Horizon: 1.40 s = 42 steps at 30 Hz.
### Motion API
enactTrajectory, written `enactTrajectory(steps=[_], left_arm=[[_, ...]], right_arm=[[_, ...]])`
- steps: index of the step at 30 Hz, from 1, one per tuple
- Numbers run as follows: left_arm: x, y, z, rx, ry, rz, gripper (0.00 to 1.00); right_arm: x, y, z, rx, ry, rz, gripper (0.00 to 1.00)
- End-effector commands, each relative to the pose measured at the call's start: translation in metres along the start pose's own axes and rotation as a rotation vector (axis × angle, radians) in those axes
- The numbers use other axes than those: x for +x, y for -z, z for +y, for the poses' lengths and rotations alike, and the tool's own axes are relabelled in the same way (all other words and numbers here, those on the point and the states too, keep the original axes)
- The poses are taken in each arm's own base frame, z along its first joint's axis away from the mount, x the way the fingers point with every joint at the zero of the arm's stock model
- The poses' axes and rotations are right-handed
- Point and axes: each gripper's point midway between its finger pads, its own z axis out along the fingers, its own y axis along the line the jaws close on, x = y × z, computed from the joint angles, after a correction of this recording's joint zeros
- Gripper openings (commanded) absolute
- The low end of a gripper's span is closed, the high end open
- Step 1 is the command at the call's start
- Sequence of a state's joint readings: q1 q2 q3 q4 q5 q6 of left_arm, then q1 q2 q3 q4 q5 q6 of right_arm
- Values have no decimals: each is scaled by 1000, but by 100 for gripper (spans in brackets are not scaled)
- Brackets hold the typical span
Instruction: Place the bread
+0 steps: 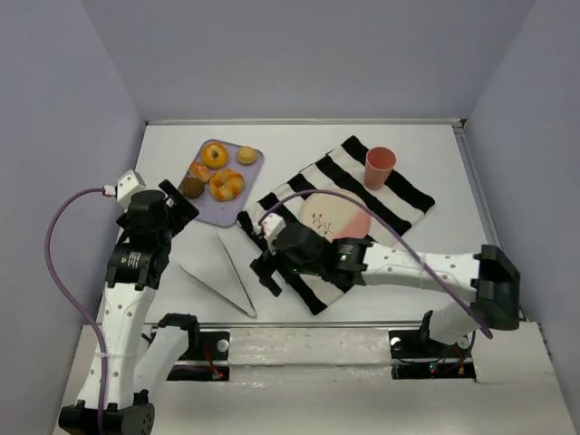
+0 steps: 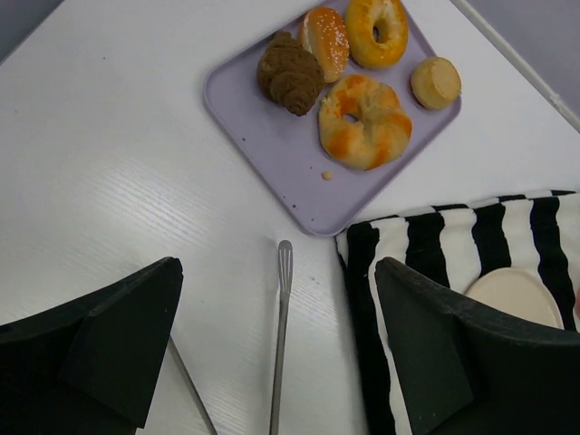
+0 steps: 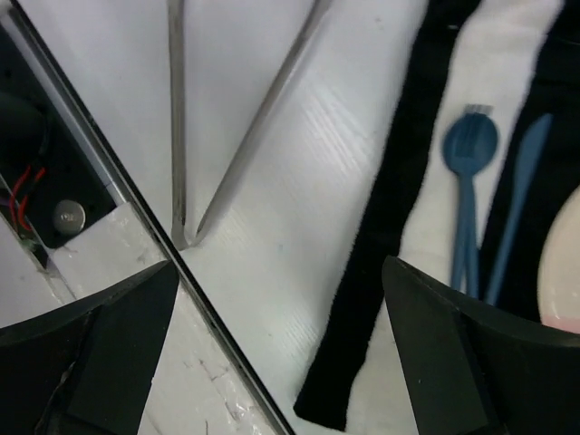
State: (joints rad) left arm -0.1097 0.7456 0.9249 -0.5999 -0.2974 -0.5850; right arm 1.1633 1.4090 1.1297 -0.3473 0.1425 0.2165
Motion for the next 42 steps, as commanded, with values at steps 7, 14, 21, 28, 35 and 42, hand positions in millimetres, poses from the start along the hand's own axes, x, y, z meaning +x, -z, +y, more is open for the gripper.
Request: enactTrajectory(steps=[7, 14, 21, 28, 35, 42], left_arm=[[1, -2, 2, 16, 14, -7, 99], [-2, -3, 5, 17, 27, -13, 99], [-5, -4, 7, 22, 42, -19, 99], [-10, -5, 12, 9, 59, -34, 99], [-11, -4, 12, 8, 61, -40, 99], [-12, -2, 12, 14, 63, -45, 99]], right_arm=[[22, -90, 89, -95, 248, 66, 100], [44, -129, 104, -57, 242, 112, 100], [55, -161, 93, 59, 210, 117, 100], [53, -189, 77, 191, 178, 45, 100], [53, -207, 78, 176, 91, 20, 97], [61, -207, 61, 157, -10, 44, 63]])
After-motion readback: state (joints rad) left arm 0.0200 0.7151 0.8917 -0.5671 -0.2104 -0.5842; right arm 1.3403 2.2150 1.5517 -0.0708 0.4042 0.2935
